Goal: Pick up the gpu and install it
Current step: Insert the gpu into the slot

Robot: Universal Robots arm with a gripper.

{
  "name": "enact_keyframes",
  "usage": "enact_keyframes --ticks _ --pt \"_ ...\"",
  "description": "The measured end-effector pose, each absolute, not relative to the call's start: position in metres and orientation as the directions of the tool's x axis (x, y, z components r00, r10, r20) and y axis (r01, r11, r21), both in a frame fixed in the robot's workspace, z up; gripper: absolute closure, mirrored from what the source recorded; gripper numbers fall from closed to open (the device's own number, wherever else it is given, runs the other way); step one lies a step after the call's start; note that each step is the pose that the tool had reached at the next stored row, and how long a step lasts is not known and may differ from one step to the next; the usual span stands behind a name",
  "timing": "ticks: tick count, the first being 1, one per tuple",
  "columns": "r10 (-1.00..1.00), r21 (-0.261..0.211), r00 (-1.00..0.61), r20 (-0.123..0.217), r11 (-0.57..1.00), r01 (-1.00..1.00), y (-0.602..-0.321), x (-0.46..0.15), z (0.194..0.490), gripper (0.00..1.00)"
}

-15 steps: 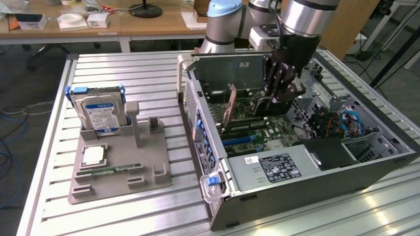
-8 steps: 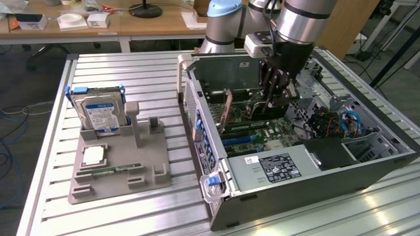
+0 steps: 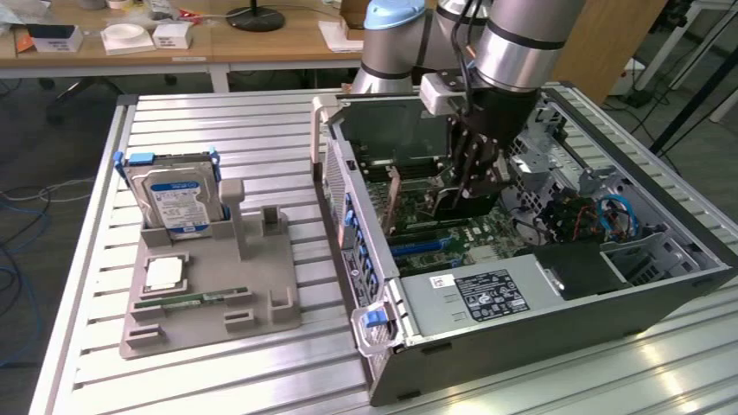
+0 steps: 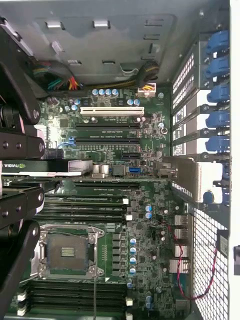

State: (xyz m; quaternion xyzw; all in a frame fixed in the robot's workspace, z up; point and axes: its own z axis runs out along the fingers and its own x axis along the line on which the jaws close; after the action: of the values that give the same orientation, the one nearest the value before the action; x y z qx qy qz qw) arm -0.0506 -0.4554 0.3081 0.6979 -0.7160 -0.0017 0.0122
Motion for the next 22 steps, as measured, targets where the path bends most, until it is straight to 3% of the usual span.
enact_keyframes --ticks 22 --pt "-1.0 0.019 -0.026 0.015 0.027 -0.999 -0.455 -0.056 0.28 0.74"
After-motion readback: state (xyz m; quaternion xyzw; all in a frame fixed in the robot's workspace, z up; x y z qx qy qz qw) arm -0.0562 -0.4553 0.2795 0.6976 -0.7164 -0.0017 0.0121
